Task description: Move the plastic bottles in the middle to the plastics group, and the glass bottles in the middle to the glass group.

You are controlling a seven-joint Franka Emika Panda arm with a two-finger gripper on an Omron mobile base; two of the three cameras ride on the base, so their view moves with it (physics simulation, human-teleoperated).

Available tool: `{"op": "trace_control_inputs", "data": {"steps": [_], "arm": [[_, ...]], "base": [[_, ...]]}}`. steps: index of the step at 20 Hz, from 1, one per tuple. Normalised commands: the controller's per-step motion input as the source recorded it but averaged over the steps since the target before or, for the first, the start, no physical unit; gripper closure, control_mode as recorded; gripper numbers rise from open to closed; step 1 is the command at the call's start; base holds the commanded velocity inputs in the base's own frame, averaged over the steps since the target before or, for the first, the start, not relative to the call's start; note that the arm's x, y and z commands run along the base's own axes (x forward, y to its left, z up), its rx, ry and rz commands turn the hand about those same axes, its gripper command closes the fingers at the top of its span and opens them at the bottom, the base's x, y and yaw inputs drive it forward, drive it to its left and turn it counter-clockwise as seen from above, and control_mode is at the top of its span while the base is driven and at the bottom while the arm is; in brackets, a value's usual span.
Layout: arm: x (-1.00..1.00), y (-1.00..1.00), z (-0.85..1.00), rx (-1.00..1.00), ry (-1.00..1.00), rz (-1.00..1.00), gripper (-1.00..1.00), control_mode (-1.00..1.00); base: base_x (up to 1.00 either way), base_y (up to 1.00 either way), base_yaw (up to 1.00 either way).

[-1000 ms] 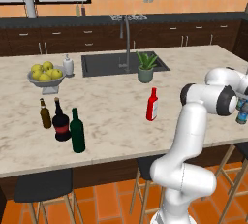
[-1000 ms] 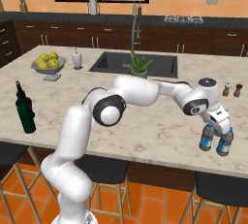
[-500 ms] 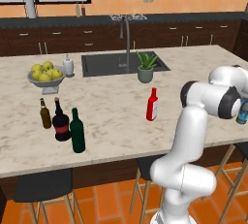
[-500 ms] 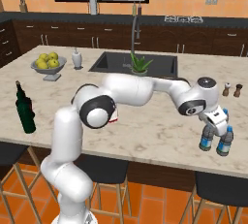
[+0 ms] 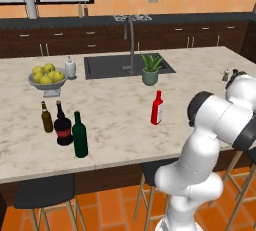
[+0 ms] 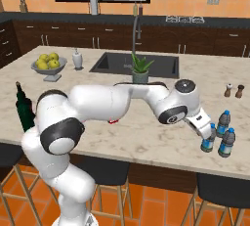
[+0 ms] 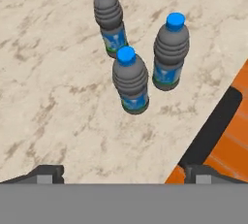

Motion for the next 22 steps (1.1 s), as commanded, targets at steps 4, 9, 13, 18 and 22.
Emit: {"op": "trace_control_inputs", "data": {"steps": [4,9,13,18,22], "arm": [[0.0,0.96,0.39,-0.05,0.0,0.15,-1.0,-1.0],[0.1,0.85,0.46,0.0,0.02,0.21,-1.0,-1.0],[0.33,0.78,0.41,0.0,0.08,0.3,-1.0,-1.0],[0.35,0.82,0.15,0.0,0.07,0.39,-1.0,-1.0],[0.3,0.95,0.13,0.0,0.07,0.38,-1.0,-1.0]], "base": [[0.0,0.0,0.0],[0.0,0.0,0.0],[0.0,0.0,0.0],[0.0,0.0,0.0],[0.0,0.0,0.0]]}}
